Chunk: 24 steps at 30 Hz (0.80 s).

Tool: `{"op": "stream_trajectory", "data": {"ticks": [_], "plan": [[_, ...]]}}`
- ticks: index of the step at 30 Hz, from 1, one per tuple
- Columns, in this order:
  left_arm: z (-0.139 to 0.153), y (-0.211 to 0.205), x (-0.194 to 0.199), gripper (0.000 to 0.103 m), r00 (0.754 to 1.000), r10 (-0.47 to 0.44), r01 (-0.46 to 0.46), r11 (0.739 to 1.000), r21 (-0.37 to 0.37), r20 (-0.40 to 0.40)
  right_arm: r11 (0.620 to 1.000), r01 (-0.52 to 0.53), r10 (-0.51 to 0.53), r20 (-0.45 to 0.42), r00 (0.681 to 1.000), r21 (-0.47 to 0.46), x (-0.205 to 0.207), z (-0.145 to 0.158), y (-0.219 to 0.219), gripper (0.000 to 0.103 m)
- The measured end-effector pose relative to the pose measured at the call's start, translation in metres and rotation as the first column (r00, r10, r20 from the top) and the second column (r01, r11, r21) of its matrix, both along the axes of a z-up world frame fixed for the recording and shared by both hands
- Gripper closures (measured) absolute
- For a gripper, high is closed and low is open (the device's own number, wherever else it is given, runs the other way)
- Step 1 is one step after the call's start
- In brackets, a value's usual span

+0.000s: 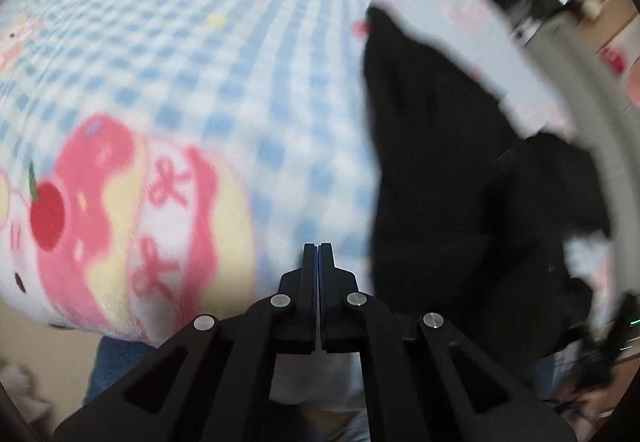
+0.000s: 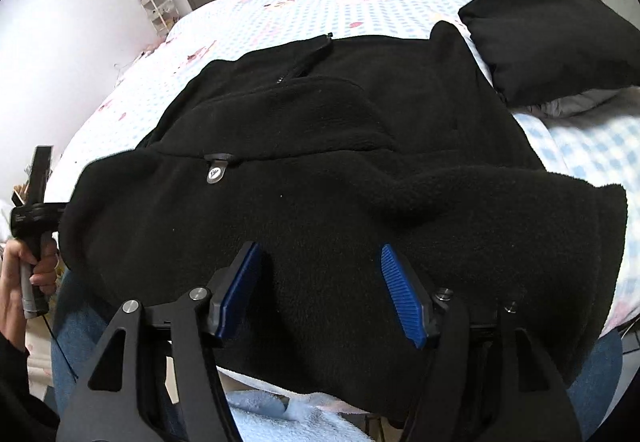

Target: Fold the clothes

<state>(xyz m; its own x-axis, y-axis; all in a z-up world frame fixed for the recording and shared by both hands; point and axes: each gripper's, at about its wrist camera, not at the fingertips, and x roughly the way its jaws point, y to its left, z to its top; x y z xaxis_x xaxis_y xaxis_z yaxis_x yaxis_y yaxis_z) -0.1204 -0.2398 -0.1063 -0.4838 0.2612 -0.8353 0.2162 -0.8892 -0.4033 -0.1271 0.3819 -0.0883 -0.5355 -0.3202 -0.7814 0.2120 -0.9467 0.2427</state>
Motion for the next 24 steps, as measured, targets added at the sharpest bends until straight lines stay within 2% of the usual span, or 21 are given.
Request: {"op": "stream_trajectory", "data": {"ticks": [1, 3, 4, 5, 8, 9, 11, 14, 16, 21, 24], "plan": [[0.003, 0.002, -0.003, 0.097, 1.0, -0.021, 0.021, 0.999, 0.03, -0.016, 1.0, -0.001, 0.001, -0.005, 1.0, -0.006, 0.0, 0.0, 0.001, 0.038], [0.009, 0.006, -0.01, 0.072, 0.997, -0.061, 0.065, 0.994, 0.089, -0.05, 1.0, -0.008, 0.008, -0.01, 1.0, -0.009, 0.001, 0.003, 0.003, 0.039], [0.012, 0.008, -0.013, 0.051, 0.994, -0.08, 0.088, 0.989, 0.118, -0.067, 1.0, -0.005, 0.005, -0.01, 1.0, -0.01, 0.002, 0.007, 0.005, 0.039], [0.014, 0.011, -0.017, 0.049, 0.992, -0.098, 0.108, 0.985, 0.136, -0.079, 1.0, 0.001, -0.001, -0.012, 1.0, -0.012, 0.003, 0.013, 0.006, 0.039], [-0.002, 0.026, -0.032, 0.055, 0.992, -0.123, 0.123, 0.992, 0.009, 0.001, 0.998, 0.049, -0.051, -0.054, 0.997, -0.03, 0.011, 0.039, 0.019, 0.037], [-0.007, 0.031, -0.038, 0.058, 0.991, -0.128, 0.129, 0.991, -0.034, 0.028, 0.997, 0.071, -0.073, -0.068, 0.995, -0.03, 0.013, 0.045, 0.025, 0.034], [-0.017, 0.04, -0.047, 0.058, 0.987, -0.137, 0.145, 0.983, -0.113, 0.079, 0.994, 0.106, -0.107, -0.081, 0.991, -0.01, 0.017, 0.049, 0.036, 0.033], [-0.014, 0.035, -0.04, 0.058, 0.988, -0.133, 0.144, 0.977, -0.155, 0.08, 0.992, 0.124, -0.123, -0.056, 0.991, 0.027, 0.022, 0.044, 0.05, 0.033], [-0.012, 0.031, -0.031, 0.058, 0.989, -0.123, 0.138, 0.967, -0.213, 0.083, 0.991, 0.129, -0.128, -0.051, 0.99, 0.02, 0.027, 0.042, 0.057, 0.034], [-0.004, 0.012, -0.019, 0.058, 0.991, -0.099, 0.112, 0.981, -0.157, 0.089, 0.991, 0.132, -0.133, -0.041, 0.99, -0.021, 0.031, 0.041, 0.068, 0.034], [0.022, 0.01, -0.012, 0.058, 0.997, -0.057, 0.064, 0.983, -0.172, 0.048, 0.992, 0.125, -0.125, -0.04, 0.991, -0.008, 0.03, 0.037, 0.069, 0.034]]}}
